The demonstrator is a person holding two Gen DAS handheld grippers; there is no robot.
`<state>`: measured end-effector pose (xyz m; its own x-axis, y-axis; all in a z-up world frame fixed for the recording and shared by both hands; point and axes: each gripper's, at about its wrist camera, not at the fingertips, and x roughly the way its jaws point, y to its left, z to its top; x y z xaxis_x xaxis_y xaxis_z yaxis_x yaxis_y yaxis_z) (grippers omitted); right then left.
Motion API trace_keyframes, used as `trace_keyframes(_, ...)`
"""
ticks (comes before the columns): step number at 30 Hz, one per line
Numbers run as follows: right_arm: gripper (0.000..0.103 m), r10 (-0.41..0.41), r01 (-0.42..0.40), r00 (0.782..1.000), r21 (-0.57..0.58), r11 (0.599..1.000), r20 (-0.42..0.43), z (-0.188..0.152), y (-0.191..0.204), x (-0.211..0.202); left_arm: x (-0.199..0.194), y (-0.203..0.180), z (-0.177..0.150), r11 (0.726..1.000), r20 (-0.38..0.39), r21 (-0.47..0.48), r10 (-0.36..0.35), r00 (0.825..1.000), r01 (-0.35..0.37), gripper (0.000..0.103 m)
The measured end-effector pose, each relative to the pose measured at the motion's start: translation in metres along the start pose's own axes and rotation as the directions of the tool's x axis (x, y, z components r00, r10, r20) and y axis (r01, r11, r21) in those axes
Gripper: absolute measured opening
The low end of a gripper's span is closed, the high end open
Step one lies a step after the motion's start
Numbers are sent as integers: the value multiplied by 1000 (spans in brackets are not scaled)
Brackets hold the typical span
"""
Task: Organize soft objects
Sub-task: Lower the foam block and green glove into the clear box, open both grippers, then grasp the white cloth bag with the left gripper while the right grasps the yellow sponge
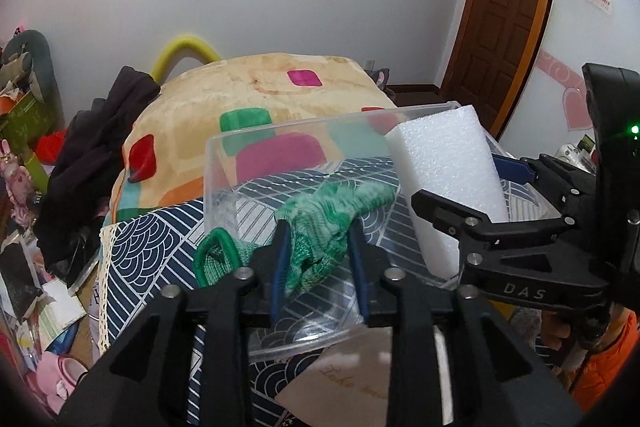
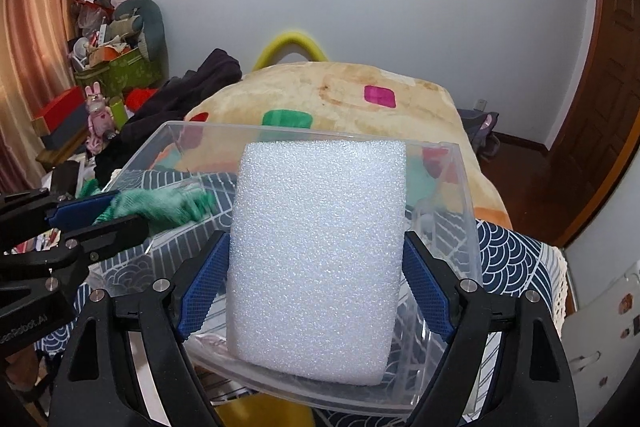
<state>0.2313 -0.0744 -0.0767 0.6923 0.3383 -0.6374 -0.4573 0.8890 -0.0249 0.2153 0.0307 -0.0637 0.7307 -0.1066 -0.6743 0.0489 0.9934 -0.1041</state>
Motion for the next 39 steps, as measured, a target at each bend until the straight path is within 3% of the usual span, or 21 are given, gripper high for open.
trace_keyframes(12, 88, 20, -23, 995, 29, 999, 97, 7, -4, -33, -42, 4, 3, 999, 110, -24, 34, 993, -32, 82)
trace_keyframes(18, 95, 20, -24, 986, 23, 999, 164, 1, -1, -57, -66, 8, -4, 999, 138, -28, 40, 990, -36, 93)
trace_keyframes(22, 96, 22, -26, 983, 16, 1000, 182, -11, 2, -64, -73, 7, -17, 999, 119, -31, 21, 993, -17, 94)
trace_keyframes(26, 97, -3, 5, 985, -6, 1000, 171, -28, 5, -63, -74, -2, -32, 999, 96, 24, 21, 995, -23, 94)
trace_keyframes(32, 97, 40, -39, 995, -8, 999, 96, -49, 10, -48, -66, -19, -48, 996, 49, 74, -51, 997, 48, 94)
trace_keyframes(39, 97, 64, -63, 998, -15, 998, 31, -69, 15, -32, -39, -24, -67, 994, -54, 93, -55, 997, 60, 87)
